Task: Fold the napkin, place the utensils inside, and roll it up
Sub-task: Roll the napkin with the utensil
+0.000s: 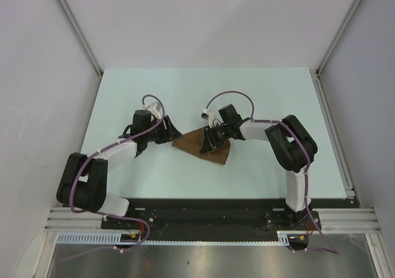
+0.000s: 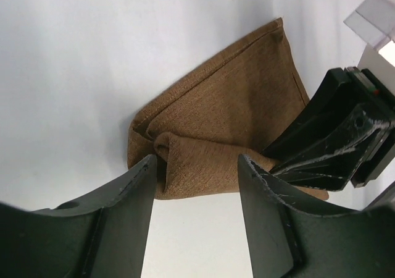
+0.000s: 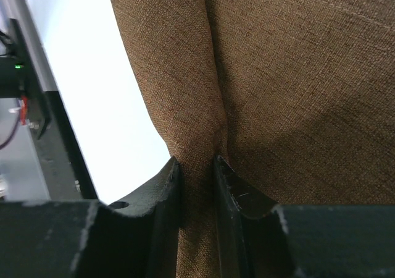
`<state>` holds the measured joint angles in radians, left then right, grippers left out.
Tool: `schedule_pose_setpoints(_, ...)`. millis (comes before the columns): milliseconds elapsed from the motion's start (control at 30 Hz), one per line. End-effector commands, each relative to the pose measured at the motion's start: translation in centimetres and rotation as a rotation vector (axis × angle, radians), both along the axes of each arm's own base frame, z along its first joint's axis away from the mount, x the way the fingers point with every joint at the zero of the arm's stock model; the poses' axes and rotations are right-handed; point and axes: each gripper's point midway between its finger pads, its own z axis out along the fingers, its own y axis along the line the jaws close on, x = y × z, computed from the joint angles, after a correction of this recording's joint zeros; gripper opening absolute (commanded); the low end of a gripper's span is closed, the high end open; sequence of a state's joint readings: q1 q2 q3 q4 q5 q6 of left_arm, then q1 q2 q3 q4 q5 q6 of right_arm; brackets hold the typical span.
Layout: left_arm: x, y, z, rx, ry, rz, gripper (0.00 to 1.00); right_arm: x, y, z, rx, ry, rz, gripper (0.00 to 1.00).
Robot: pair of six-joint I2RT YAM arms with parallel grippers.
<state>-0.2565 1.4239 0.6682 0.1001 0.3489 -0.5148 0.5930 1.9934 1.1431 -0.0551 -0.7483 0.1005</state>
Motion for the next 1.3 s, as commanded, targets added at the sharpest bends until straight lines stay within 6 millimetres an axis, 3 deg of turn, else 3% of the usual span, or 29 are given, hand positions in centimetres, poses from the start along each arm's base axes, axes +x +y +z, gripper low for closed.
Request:
schedule_pose_setpoints(0,0.4,-1.1,0.4,-0.045,-0.051,-0.057,0.58,-1.1,-1.7,-4.0,-0.085,0.156,-0.038,0.28)
schedule_pose_setpoints(367,0.2,-3.0,-1.9,-0.089,0.01,-0.116,0.48,-0.4,-2.1,-5.1,-0.086,0.213,-0.056,0.28)
schedule_pose_setpoints(400,0.2,-3.1,-2.2,-0.09,0.018,-0.12,0.45,-0.3,-2.2,-4.9,-0.086,0.215,-0.059,0.28)
schedule_pose_setpoints(567,0.4,-3.6,-2.5,-0.1,0.038,-0.132,0.06,0.5,-2.1,-3.8,-0.078,0.202,-0.067,0.34)
schedule_pose_setpoints(633,0.8,-3.7,-2.7,-0.098,0.051,-0.129,0.0,1.0,-1.8,-2.2,-0.069,0.181,-0.065,0.45)
schedule_pose_setpoints(700,1.2,-3.7,-2.8,-0.092,0.066,-0.122,0.0,1.4,-1.7,-1.0,-0.063,0.164,-0.067,0.57)
schedule_pose_setpoints(833,1.5,-3.8,-3.5,-0.081,0.11,-0.121,0.0,2.8,-1.4,3.6,-0.034,0.045,-0.096,0.67)
schedule_pose_setpoints(933,1.8,-3.9,-4.1,-0.077,0.138,-0.121,0.0,3.4,-1.4,5.9,-0.066,-0.098,-0.123,0.72)
schedule_pose_setpoints(1000,2.0,-4.0,-4.3,-0.074,0.151,-0.121,0.0,3.8,-2.0,6.0,-0.14,-0.207,-0.167,0.73)
schedule_pose_setpoints(1033,2.0,-3.9,-4.4,-0.07,0.154,-0.121,0.0,3.3,-1.4,7.4,-0.141,-0.293,-0.146,0.73)
schedule_pose_setpoints(1100,2.2,-3.9,-4.6,-0.064,0.158,-0.121,0.0,3.7,-2.0,7.4,-0.208,-0.412,-0.185,0.75)
schedule_pose_setpoints(1167,2.4,-3.9,-4.7,-0.057,0.164,-0.119,0.0,2.5,-0.8,8.3,-0.223,-0.529,-0.129,0.76)
schedule_pose_setpoints(1267,2.6,-3.9,-4.8,-0.054,0.171,-0.119,0.0,1.3,0.2,7.9,-0.274,-0.628,-0.067,0.75)
